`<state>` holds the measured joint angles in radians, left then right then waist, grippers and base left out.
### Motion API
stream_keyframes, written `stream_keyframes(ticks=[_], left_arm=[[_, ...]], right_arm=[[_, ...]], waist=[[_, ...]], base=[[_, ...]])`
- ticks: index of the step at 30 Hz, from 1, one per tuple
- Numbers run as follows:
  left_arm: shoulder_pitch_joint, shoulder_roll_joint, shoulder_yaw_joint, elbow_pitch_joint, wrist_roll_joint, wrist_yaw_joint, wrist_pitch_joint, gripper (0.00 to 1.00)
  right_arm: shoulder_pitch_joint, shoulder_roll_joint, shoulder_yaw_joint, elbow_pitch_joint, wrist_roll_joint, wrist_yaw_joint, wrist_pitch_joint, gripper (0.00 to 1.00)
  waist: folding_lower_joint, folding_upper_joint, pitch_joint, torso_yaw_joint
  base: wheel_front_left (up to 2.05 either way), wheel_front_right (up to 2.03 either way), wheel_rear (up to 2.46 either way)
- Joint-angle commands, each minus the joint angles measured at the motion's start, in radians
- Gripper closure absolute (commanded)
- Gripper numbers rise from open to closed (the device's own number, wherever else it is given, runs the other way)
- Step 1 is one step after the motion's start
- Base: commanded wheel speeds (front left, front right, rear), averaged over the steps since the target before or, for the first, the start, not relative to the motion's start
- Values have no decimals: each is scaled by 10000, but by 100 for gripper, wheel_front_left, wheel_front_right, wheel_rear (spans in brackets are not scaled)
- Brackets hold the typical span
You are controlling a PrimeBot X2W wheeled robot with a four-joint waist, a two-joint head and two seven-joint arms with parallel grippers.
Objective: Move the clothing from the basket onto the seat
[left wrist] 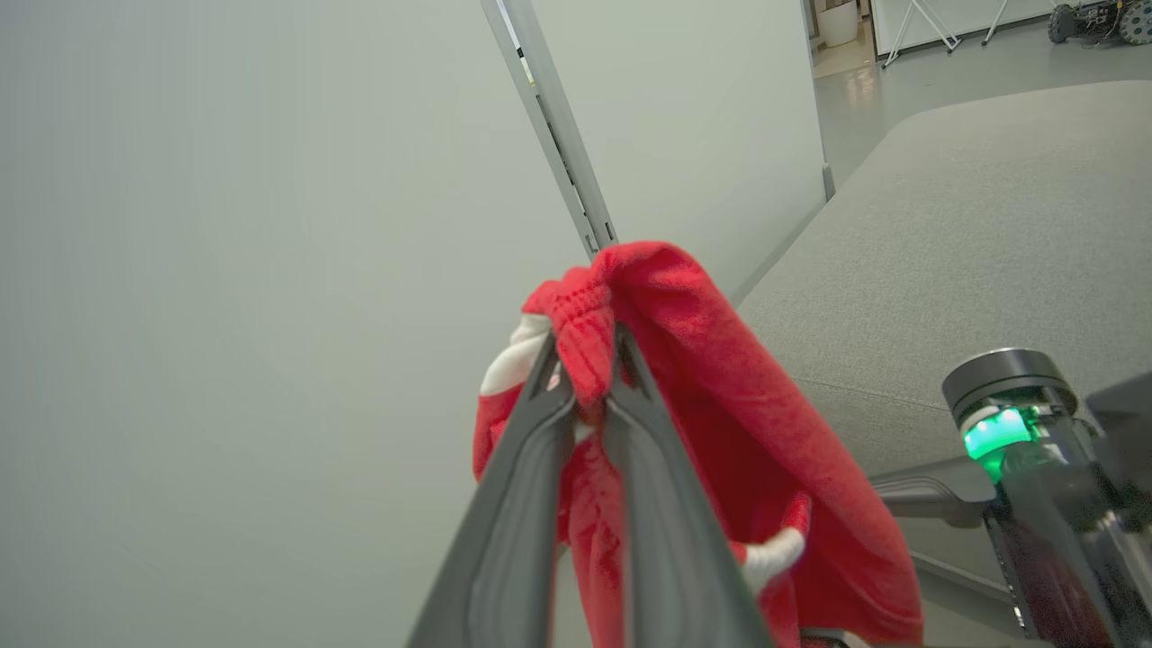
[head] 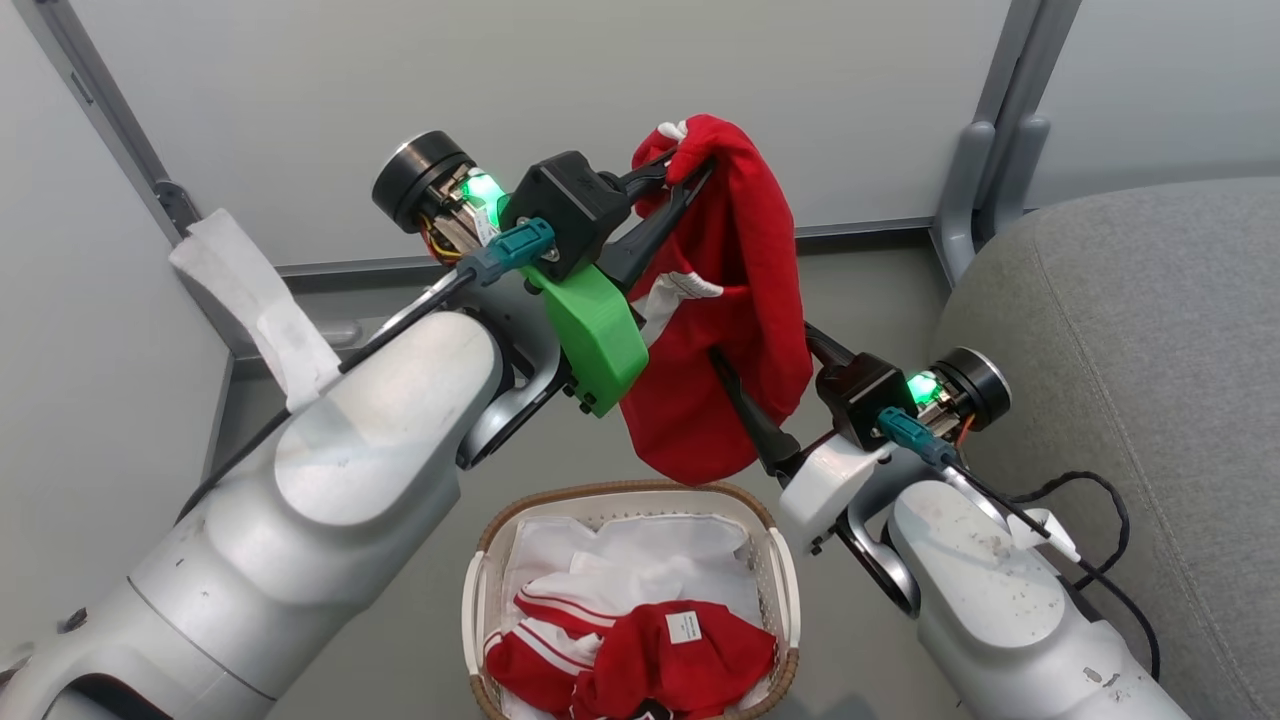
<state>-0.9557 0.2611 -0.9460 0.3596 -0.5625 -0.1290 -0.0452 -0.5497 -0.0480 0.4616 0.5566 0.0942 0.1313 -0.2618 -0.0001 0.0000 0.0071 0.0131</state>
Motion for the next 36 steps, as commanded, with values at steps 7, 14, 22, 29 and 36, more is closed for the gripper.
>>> stream_keyframes(ticks=[7, 14, 22, 29, 36], left_arm=[[236, 127, -51, -277, -167, 111, 9, 100], [794, 437, 260, -109, -394, 509, -398, 76], [1662, 569, 528, 541, -686, 904, -1224, 0], [2676, 226, 417, 1045, -865, 1049, -1824, 0], [3399, -217, 162, 1407, -727, 874, -2109, 0]], right_arm=[[-494, -42, 498, 657, 582, -10, -49, 100], [-641, -45, 250, 558, 630, -10, -49, 100], [-756, -58, -224, 429, 471, -10, -49, 100], [-299, -237, -1048, 264, 423, -10, -49, 100], [60, -647, -1840, -239, 239, -10, -49, 100]], waist=[[1, 0, 1, 204], [1, 0, 48, 30], [1, 0, 99, -262], [1, 0, 235, -633], [1, 0, 470, -1345]], base=[[0, 0, 0], [0, 0, 0], [0, 0, 0], [0, 0, 0], [0, 0, 0]])
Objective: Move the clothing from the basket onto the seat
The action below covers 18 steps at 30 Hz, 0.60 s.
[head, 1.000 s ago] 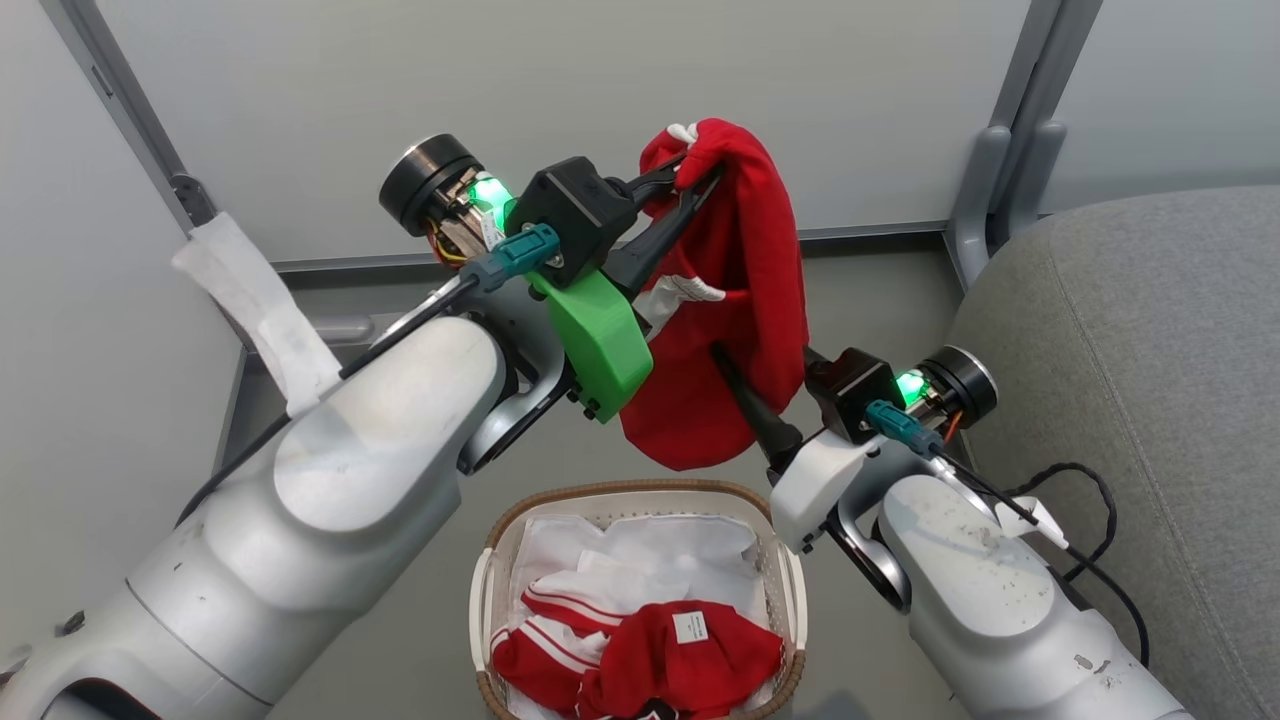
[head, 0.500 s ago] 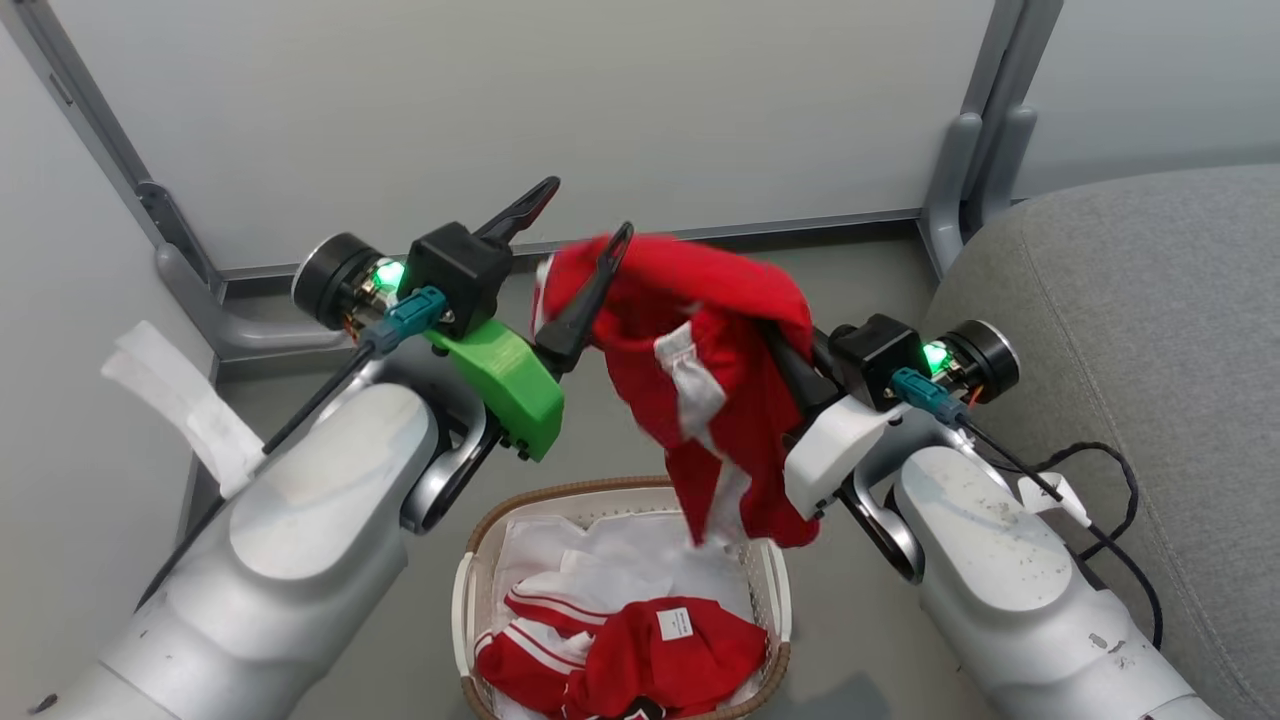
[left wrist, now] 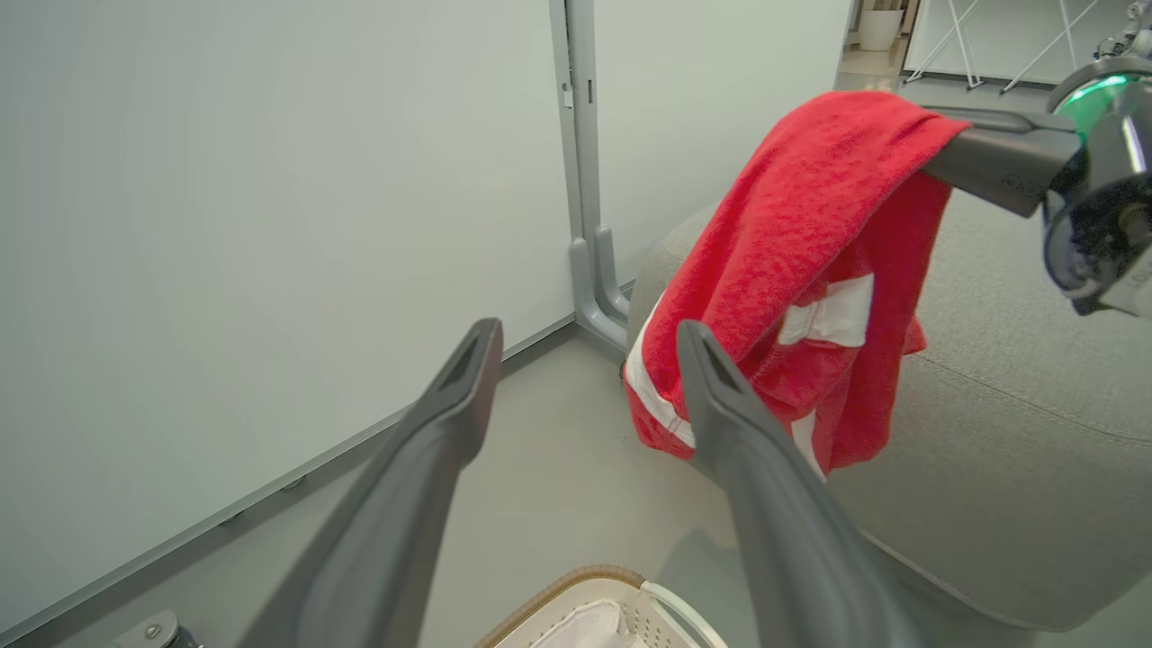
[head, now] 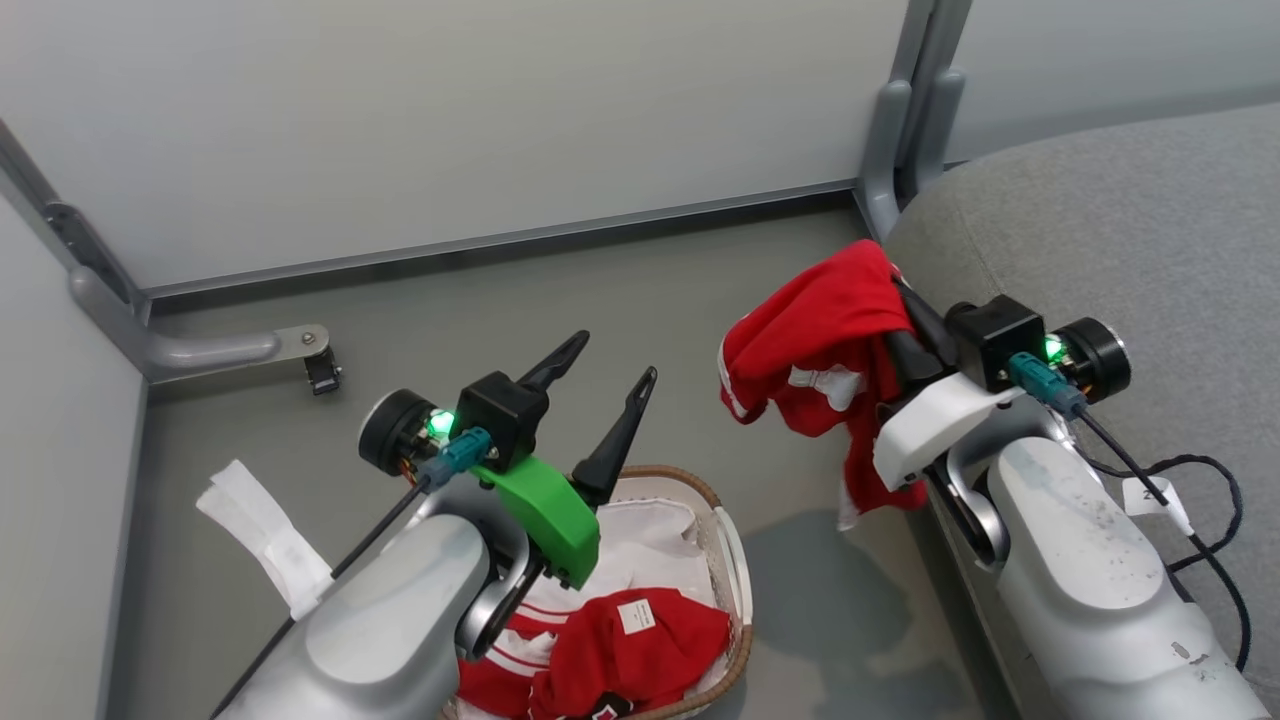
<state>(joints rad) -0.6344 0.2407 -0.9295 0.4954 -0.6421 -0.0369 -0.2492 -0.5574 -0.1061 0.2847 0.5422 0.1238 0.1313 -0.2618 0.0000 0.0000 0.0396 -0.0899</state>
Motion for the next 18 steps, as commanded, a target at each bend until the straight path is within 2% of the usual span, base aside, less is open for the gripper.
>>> stream_keyframes(ticks=[1, 5, 18], left_arm=[[222, -46, -18, 68, 75, -51, -83, 0], [417, -234, -93, 128, 158, -134, -129, 0], [838, -515, 144, -142, 676, -232, -160, 0]], right_arm=[[170, -104, -118, -151, -73, -10, -49, 100], [381, -309, -460, -584, -191, -10, -49, 100], [846, -377, -1054, -1825, -285, -10, -49, 100]], waist=[[0, 0, 167, -400], [0, 0, 327, -1009], [0, 0, 1042, -3108]], base=[[0, 0, 0], [0, 0, 0], [0, 0, 0]])
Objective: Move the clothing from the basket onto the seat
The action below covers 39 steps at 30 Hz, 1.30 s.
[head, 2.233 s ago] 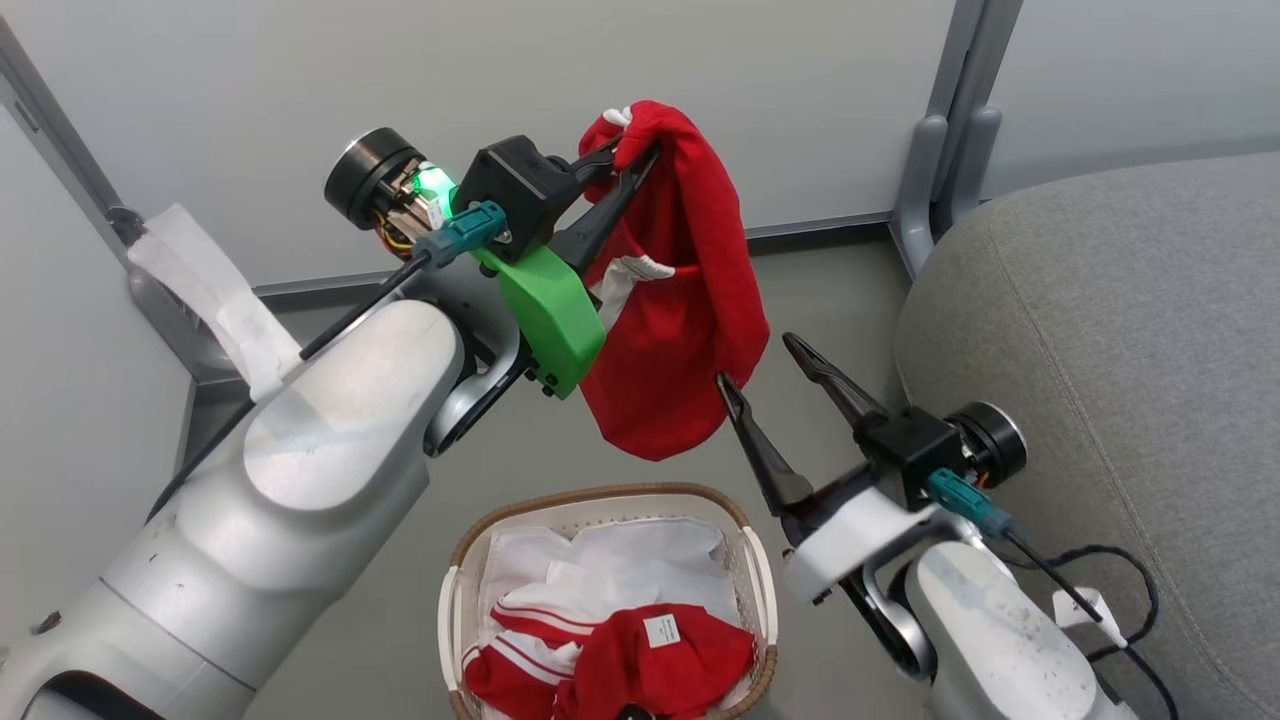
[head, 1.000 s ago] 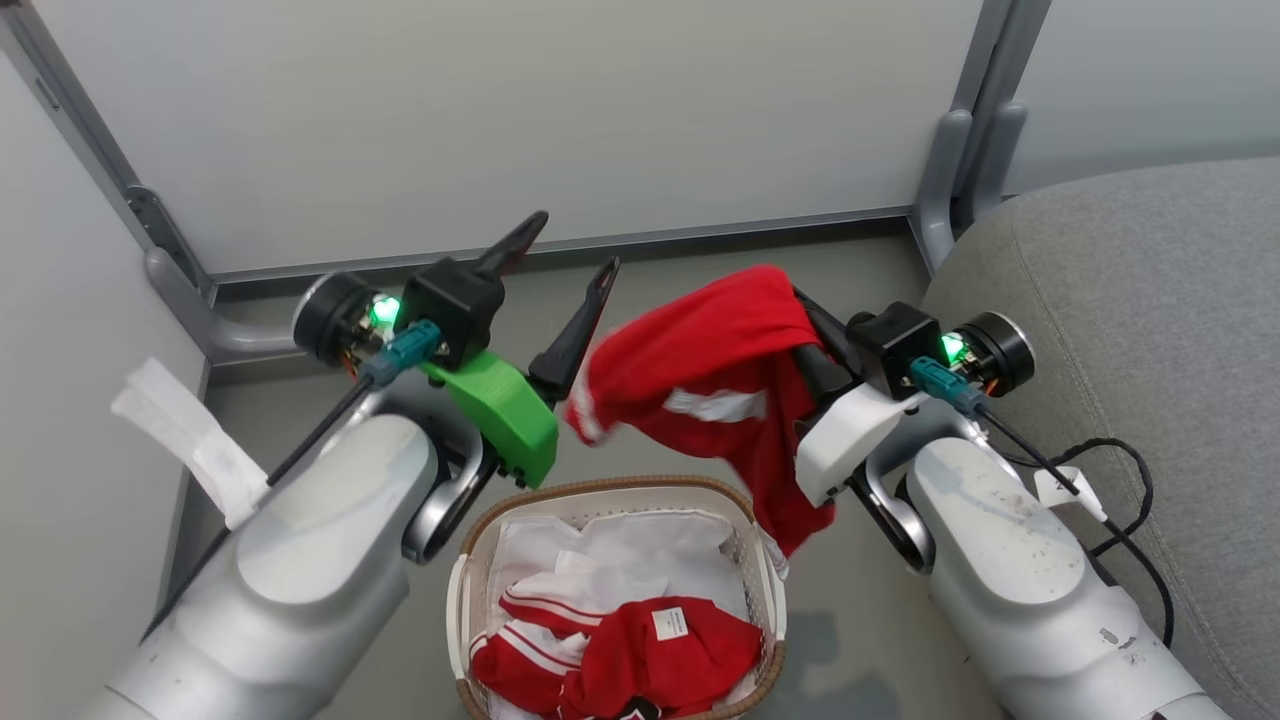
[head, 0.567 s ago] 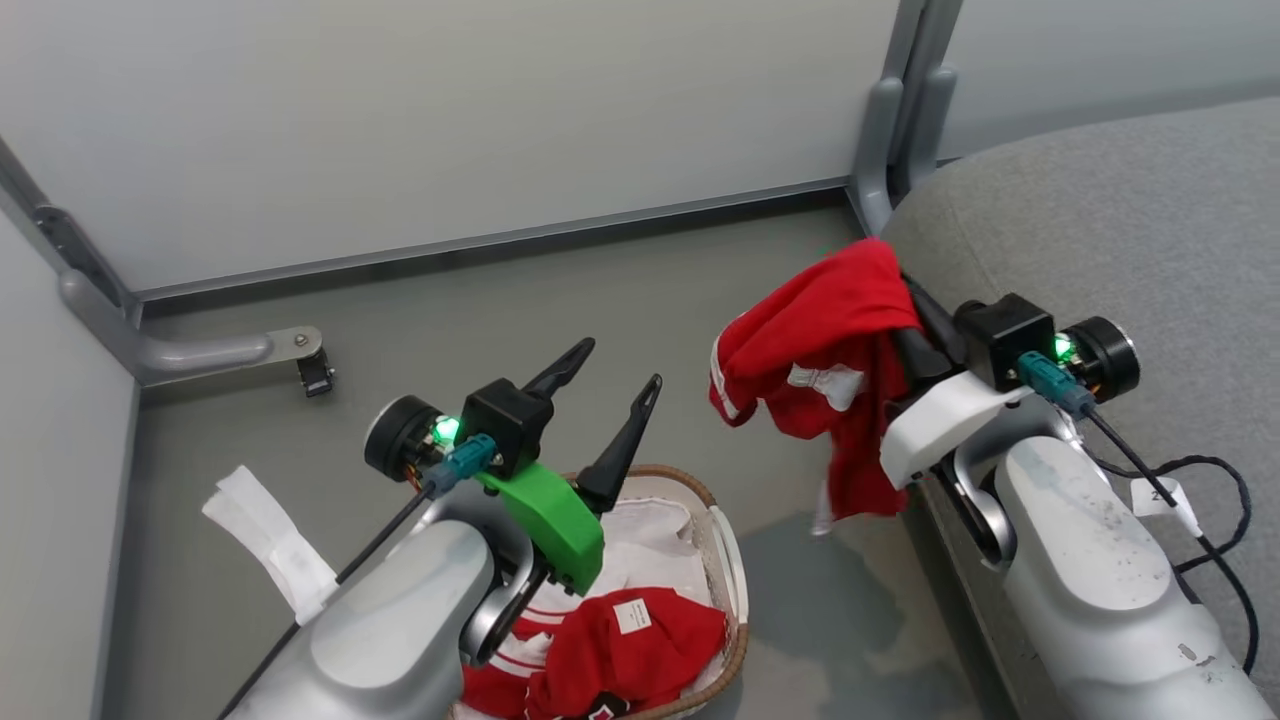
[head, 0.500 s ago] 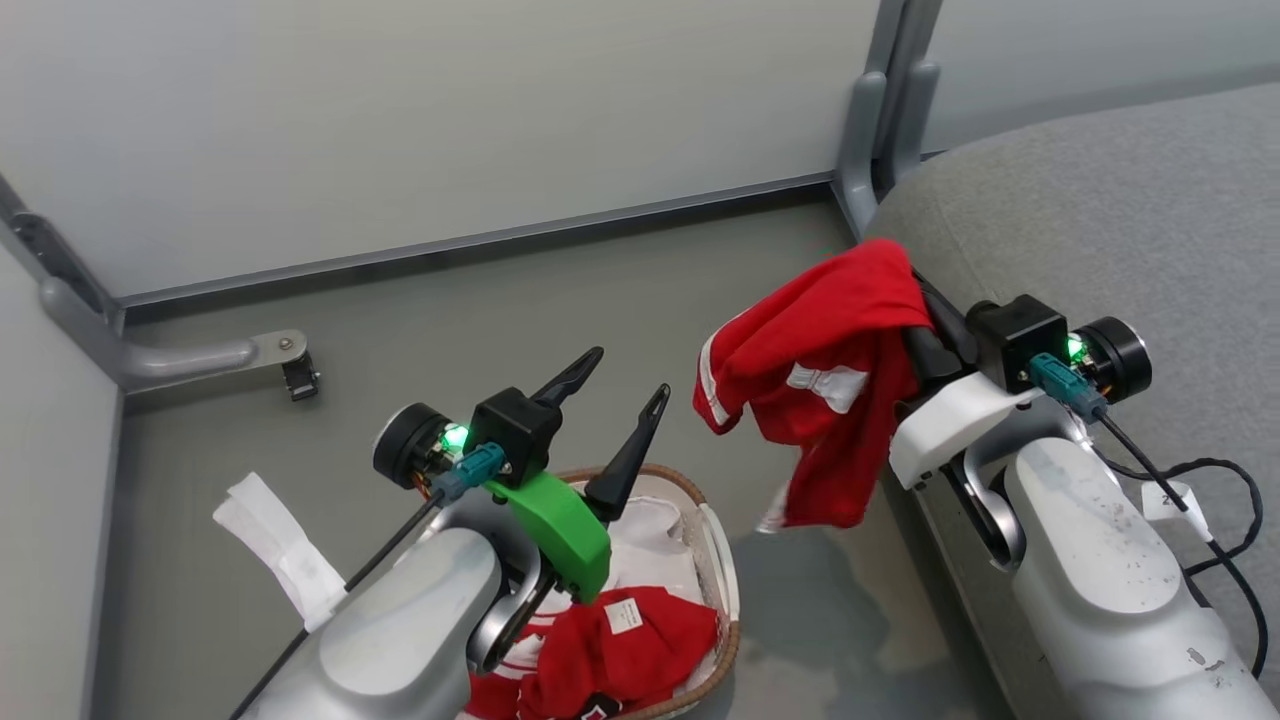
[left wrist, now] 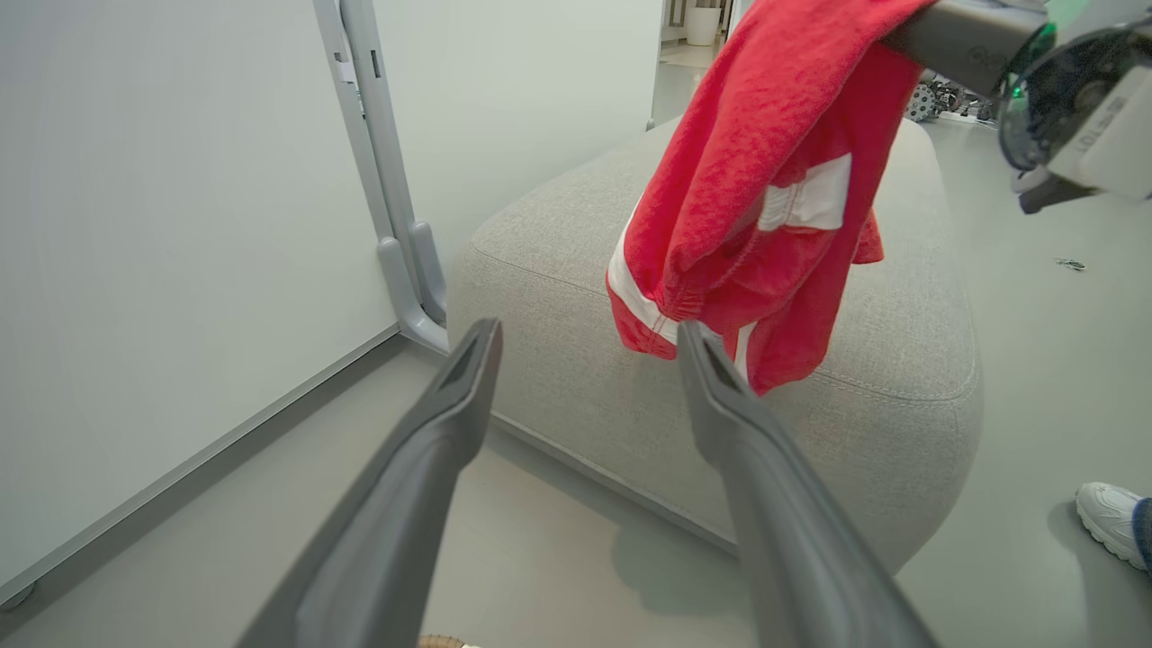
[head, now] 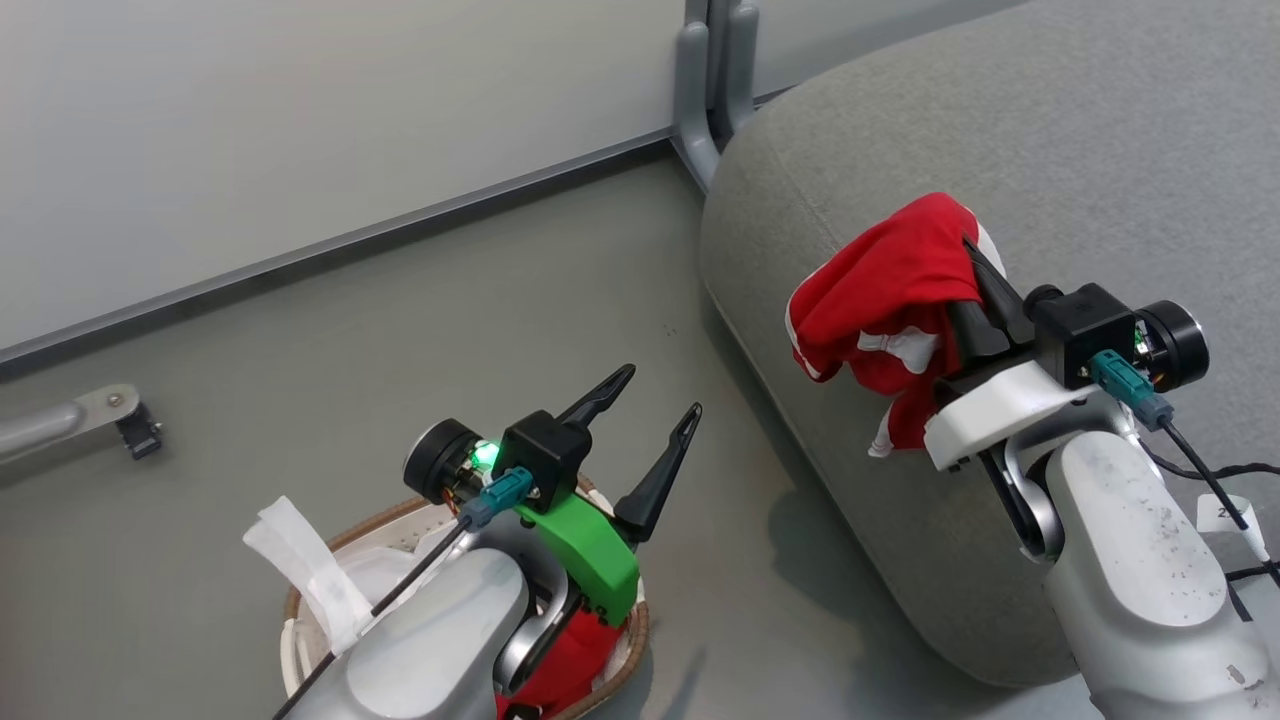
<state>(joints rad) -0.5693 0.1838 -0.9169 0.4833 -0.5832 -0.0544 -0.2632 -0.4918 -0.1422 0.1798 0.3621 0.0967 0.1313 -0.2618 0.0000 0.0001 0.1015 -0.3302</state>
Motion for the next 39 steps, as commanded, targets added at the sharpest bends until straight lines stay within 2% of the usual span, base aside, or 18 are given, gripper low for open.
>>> stream_keyframes(ticks=[1, 6, 11, 18, 26, 34, 39], left_arm=[[192, 58, 30, -36, 138, -72, -12, 0], [276, 0, 112, -67, 349, -133, -16, 0], [336, -36, 170, -83, 541, -202, -15, 0], [407, -94, 271, -119, 565, -243, -16, 0], [251, 125, 504, -500, 603, -65, -16, 0], [-213, 484, 541, -936, 813, 86, 197, 0], [-595, 700, 455, -1459, 1159, 208, 412, 0]], right_arm=[[221, -14, -57, -70, 8, -10, -49, 100], [414, -31, -298, -208, 9, -10, -51, 100], [619, -44, -469, -282, -12, -10, -51, 100], [558, -107, -796, -269, -82, -10, -51, 100], [-1094, -385, -1550, 24, -373, -10, -51, 100], [-4076, -1599, -2207, 629, -77, -10, 643, 100], [-5746, -2752, -2696, 1002, -38, -10, 1450, 100]], waist=[[0, -1, 454, -797], [0, -1, 551, -1196], [0, -1, 589, -1284], [0, -1, 873, -1010], [0, -1, 1762, -480], [0, -1, 3095, 202], [0, -1, 4082, 771]], base=[[0, 0, 0], [0, 0, 0], [0, 0, 0], [0, 0, 0], [0, 0, 0], [0, 0, 0], [0, 0, 0]])
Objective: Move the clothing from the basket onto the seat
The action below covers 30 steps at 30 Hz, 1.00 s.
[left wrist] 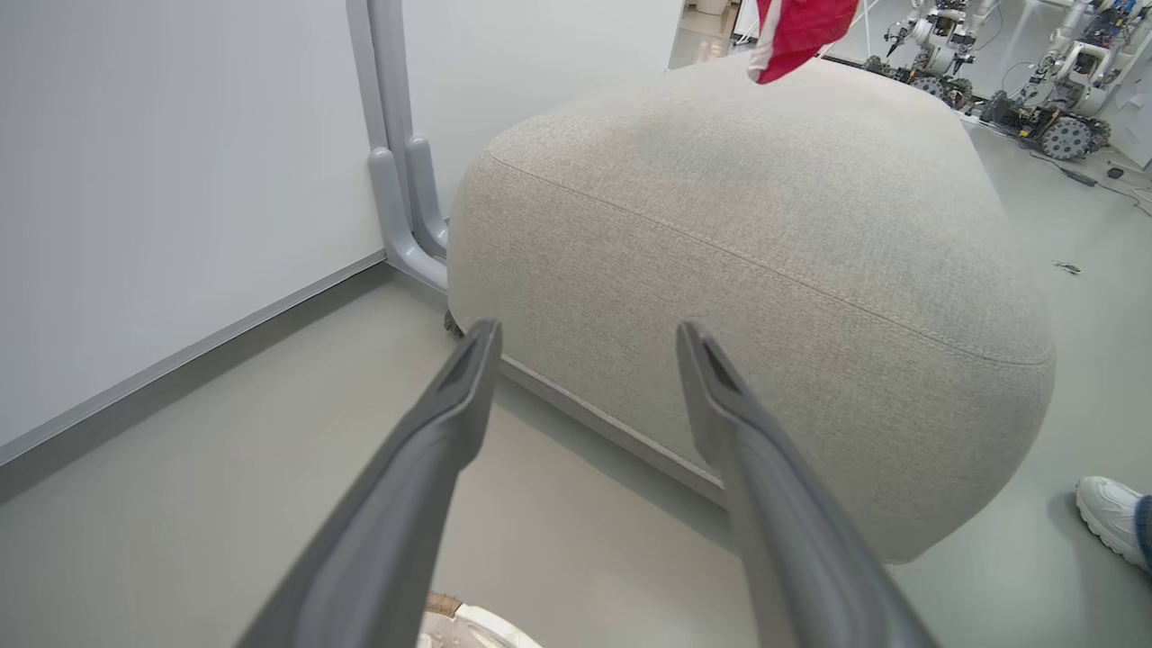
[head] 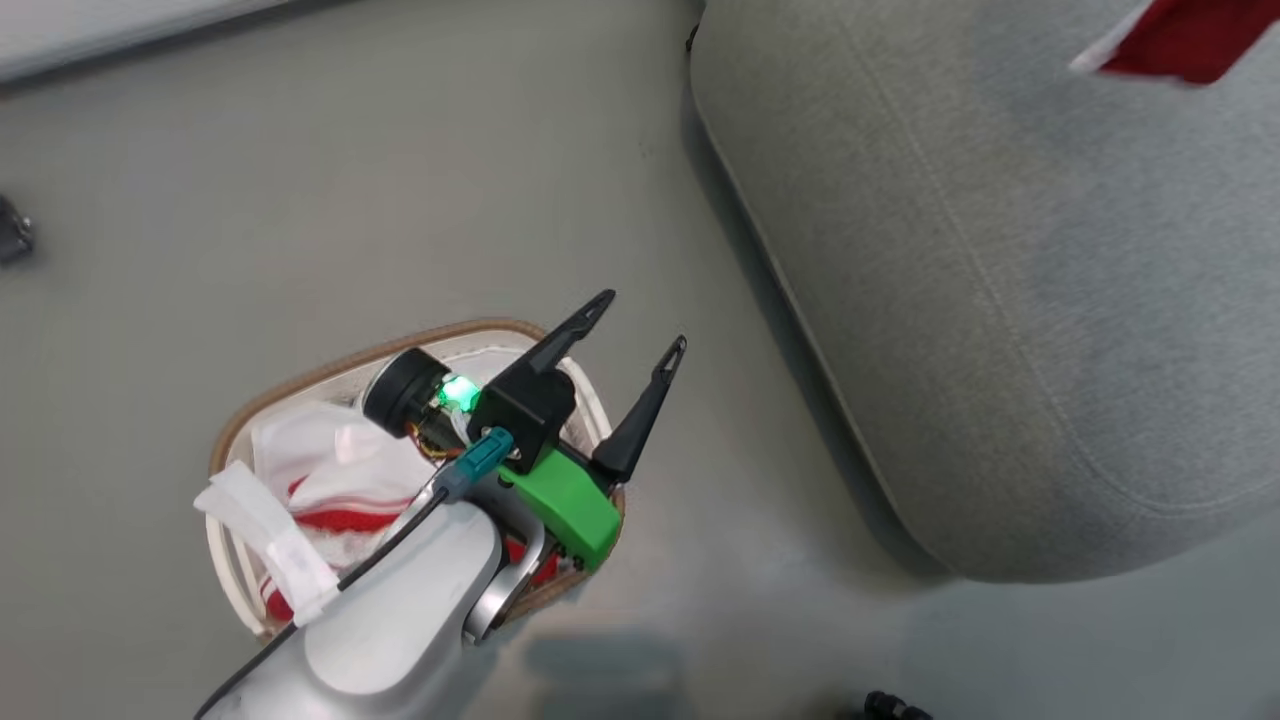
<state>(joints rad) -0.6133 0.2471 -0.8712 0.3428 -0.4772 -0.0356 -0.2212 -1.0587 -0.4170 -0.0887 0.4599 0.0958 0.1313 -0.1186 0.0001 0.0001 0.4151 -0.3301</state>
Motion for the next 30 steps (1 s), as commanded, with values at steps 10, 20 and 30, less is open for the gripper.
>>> stream_keyframes(ticks=[10, 20, 30], left_arm=[[-615, 271, -158, -1003, 438, 215, 309, 0], [-974, 326, -286, -1617, 732, 357, 494, 0], [-1073, 391, -372, -1762, 721, 393, 612, 0]], right_arm=[[-1964, -1530, -1171, 1110, -359, -10, 899, 100], [-1919, -936, -3402, 3465, -1693, -10, 218, 100], [-1758, -95, -4366, 5167, -2864, -12, -646, 0]], waist=[[-1, -1, 2578, 1935], [-1, -1, 3510, 2373], [-1, -1, 3598, 2144]], base=[[0, 0, 0], [0, 0, 0], [0, 0, 0]])
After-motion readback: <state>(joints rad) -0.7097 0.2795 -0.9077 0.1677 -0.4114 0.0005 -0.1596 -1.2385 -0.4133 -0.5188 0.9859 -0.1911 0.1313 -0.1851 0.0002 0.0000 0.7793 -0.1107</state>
